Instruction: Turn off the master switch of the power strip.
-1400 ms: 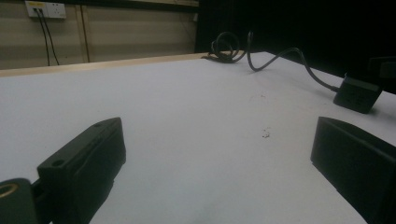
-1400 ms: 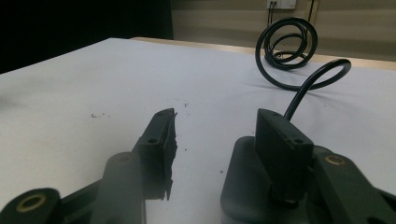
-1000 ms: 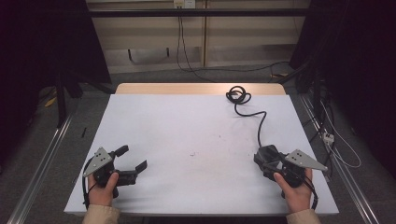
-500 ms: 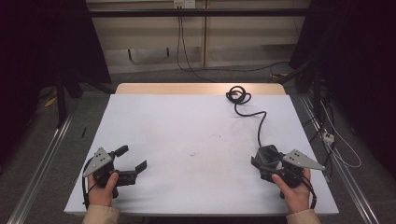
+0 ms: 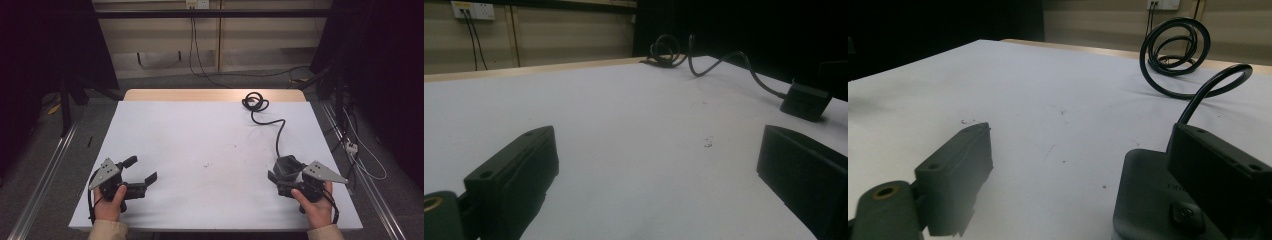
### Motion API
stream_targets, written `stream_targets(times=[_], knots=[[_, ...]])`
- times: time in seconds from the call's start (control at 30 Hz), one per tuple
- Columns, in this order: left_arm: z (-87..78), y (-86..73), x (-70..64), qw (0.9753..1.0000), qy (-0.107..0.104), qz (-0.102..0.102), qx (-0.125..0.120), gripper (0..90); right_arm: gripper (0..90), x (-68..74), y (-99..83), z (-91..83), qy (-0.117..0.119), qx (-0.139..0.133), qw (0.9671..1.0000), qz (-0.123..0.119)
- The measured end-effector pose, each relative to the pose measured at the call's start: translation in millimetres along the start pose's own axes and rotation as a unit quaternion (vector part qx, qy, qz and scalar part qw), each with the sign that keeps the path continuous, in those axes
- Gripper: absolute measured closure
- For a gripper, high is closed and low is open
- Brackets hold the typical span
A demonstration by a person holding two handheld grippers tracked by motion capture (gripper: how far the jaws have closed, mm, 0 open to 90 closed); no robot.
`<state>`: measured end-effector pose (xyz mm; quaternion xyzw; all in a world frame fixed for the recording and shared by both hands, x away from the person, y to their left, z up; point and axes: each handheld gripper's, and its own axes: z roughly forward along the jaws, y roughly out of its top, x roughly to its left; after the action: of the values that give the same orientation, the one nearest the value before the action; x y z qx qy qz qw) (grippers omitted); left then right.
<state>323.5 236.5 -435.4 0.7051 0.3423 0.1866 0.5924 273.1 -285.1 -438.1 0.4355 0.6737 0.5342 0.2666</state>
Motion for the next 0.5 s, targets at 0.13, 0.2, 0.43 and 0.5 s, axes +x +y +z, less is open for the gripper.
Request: stream_targets(times=[0.13,0.2,0.43,0.5], knots=[[-0.2,0.0,0.1,1.0000,0.000,0.001,0.000,2.8,7.7,0.5,-4.0,-0.7,-0.005,-0.009,0.9999,-0.005],[-0.3,0.0,0.2,1.0000,0.000,0.000,0.000,2.8,7.4,0.8,-4.8,-1.2,-0.005,-0.010,0.9999,-0.005],[-0.2,0.0,0.0,1.0000,0.000,0.000,0.000,2.8,6.9,2.5,-7.0,-3.2,-0.004,-0.010,0.9999,-0.012],[-0.2,-0.1,0.1,1.0000,0.000,0.001,0.001,2.8,6.9,1.9,-7.7,-3.9,-0.004,-0.011,0.9998,-0.015]])
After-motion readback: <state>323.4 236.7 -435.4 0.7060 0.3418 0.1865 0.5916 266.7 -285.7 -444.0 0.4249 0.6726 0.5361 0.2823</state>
